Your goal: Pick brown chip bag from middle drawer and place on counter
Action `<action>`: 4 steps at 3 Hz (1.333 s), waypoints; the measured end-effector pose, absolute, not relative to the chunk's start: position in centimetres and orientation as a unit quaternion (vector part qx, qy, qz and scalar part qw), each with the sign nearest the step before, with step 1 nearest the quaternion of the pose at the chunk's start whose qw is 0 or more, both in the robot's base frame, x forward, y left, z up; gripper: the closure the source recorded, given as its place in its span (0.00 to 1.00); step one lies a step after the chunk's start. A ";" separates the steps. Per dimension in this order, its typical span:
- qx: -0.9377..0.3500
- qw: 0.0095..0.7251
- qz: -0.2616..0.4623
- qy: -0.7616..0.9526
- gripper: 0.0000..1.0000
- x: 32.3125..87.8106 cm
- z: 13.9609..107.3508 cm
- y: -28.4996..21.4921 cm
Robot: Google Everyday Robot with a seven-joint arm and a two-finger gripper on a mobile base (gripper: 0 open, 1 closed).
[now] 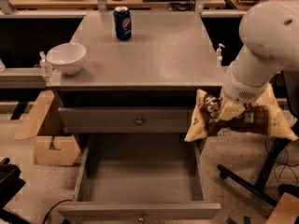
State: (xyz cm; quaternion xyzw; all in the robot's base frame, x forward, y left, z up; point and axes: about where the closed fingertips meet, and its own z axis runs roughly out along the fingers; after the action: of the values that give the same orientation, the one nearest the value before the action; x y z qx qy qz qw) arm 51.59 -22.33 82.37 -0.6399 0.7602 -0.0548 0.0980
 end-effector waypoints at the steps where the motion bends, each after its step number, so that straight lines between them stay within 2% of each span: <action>1: -0.637 0.054 -0.054 0.767 1.00 54.4 85.6 -23.0; 2: -0.639 0.012 -0.069 0.766 1.00 56.8 89.7 -22.8; 3: -0.631 0.020 -0.098 0.769 1.00 59.6 94.5 -22.7; 4: -0.611 0.081 -0.142 0.775 1.00 62.3 100.5 -22.7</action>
Offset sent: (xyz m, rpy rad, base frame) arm 0.1673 0.0226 0.2986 -0.1475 -0.2140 -0.0230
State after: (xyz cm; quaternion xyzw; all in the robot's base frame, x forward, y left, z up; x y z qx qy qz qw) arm 62.26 -22.72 100.49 -0.6109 0.7746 -0.1422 0.0808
